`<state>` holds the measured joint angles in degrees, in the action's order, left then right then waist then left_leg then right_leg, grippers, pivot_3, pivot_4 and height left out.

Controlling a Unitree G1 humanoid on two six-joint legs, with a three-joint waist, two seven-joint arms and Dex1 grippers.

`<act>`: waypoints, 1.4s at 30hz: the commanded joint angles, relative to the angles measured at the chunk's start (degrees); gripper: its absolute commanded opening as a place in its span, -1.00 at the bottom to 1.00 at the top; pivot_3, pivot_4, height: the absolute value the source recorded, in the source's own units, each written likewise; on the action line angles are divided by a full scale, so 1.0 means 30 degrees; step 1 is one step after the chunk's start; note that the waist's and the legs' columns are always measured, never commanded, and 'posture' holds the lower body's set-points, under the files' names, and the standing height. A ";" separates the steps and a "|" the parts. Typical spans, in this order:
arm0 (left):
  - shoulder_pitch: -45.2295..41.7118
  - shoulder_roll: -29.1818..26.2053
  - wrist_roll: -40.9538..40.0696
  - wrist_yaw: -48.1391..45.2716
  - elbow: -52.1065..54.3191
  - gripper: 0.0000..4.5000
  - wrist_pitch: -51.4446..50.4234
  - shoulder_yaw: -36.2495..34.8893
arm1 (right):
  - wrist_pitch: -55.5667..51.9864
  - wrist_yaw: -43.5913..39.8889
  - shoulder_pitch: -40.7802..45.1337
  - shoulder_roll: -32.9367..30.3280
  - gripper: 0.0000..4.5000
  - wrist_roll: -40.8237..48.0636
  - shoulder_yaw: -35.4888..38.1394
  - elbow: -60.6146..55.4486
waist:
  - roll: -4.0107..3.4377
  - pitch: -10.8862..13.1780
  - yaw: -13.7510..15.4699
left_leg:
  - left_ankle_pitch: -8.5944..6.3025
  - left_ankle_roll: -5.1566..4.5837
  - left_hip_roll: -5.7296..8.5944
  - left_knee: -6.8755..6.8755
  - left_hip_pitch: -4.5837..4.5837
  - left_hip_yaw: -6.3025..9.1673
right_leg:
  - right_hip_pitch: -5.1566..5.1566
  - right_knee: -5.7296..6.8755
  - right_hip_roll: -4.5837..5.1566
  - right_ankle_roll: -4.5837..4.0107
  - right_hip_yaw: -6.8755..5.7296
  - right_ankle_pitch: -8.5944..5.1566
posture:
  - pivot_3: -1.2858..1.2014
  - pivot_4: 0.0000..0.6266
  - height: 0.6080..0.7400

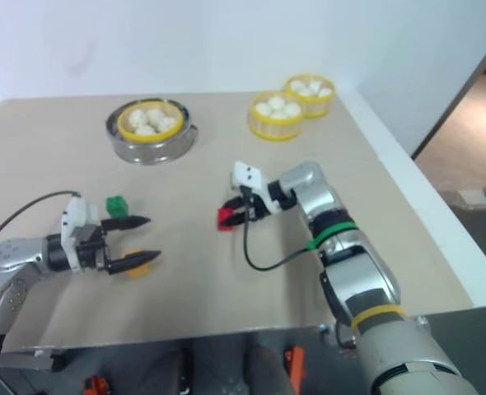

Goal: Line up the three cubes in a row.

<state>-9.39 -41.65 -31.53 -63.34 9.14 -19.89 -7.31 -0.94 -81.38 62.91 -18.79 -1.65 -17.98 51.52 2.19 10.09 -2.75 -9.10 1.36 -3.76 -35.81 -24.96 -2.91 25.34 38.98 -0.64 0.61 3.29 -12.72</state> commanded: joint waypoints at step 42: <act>-0.1697 -0.0029 0.1087 0.7238 -0.2801 1.00 -0.0340 -0.4737 | -0.6651 0.2883 -0.4351 -0.2381 0.97 0.5050 0.4015 -1.3073 | 0.0008 -0.0004 -0.0003 | -0.0016 0.0029 -0.0014 0.0028 0.0033 0.0002 | 0.0005 0.0003 -0.0009 -0.0036 -0.0021 -0.0006 | 0.03 -0.52 1.00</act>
<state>-13.76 -41.72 -28.19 -42.57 0.96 -21.23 -20.16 -22.36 -73.80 49.46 -25.72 13.16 -7.10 14.54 2.21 10.08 -2.75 -9.15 1.45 -3.80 -35.74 -24.86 -2.91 25.33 38.98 -0.65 0.52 3.23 -12.73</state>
